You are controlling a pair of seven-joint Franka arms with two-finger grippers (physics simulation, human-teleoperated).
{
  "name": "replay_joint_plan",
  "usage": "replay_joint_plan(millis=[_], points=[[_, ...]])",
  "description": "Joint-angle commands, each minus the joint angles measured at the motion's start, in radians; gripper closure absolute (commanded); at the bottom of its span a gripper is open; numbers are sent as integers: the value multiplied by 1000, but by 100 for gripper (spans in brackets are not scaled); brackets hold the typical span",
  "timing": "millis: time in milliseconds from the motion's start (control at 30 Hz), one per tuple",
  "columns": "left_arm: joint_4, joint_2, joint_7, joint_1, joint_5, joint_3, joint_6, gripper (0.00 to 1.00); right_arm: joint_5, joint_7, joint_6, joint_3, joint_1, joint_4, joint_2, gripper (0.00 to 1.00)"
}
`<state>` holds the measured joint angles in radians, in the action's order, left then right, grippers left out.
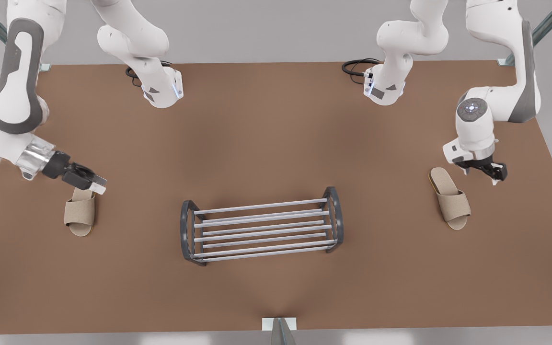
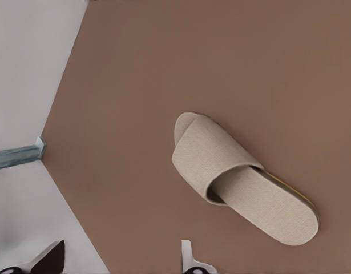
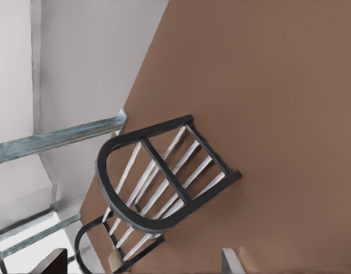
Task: Place the right shoe on the shoe rack with the right arm, and place the left shoe on the shoe rack with the left arm
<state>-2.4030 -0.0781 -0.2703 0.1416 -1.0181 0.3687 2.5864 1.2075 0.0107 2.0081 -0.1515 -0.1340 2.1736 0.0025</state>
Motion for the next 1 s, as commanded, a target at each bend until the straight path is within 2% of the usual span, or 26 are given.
replay_joint_plan(millis=[0,33,67,100,133,167,233,367,567,767,967], points=[[-31,18,386,26,-434,47,422,0,796,-1102,323,-3,47,176,-7,0],[-30,38,670,26,-663,62,422,0,884,-1293,460,39,57,203,1,0],[-28,66,1007,27,-902,62,416,0,1050,-1486,520,81,57,238,1,0],[-28,95,1468,27,-1272,61,370,0,1302,-1554,531,138,57,291,-3,0],[-28,126,1744,26,-1410,61,356,0,1336,-1552,430,136,42,340,25,0],[-30,132,1848,26,-1459,61,353,0,1334,-1555,330,135,2,342,86,0],[-50,166,2122,26,-1462,61,354,0,1334,-1776,359,136,-36,385,91,0],[-77,213,2427,24,-1461,61,379,0,1334,-1887,310,133,-99,445,146,0],[-10,291,2461,-5,-1490,62,370,0,1298,-1893,276,135,-220,462,136,0],[85,333,2459,-20,-1657,70,363,0,1041,-1894,228,135,-411,468,163,0],[61,356,2456,-17,-1961,70,46,0,890,-1888,181,130,-506,382,266,0]])
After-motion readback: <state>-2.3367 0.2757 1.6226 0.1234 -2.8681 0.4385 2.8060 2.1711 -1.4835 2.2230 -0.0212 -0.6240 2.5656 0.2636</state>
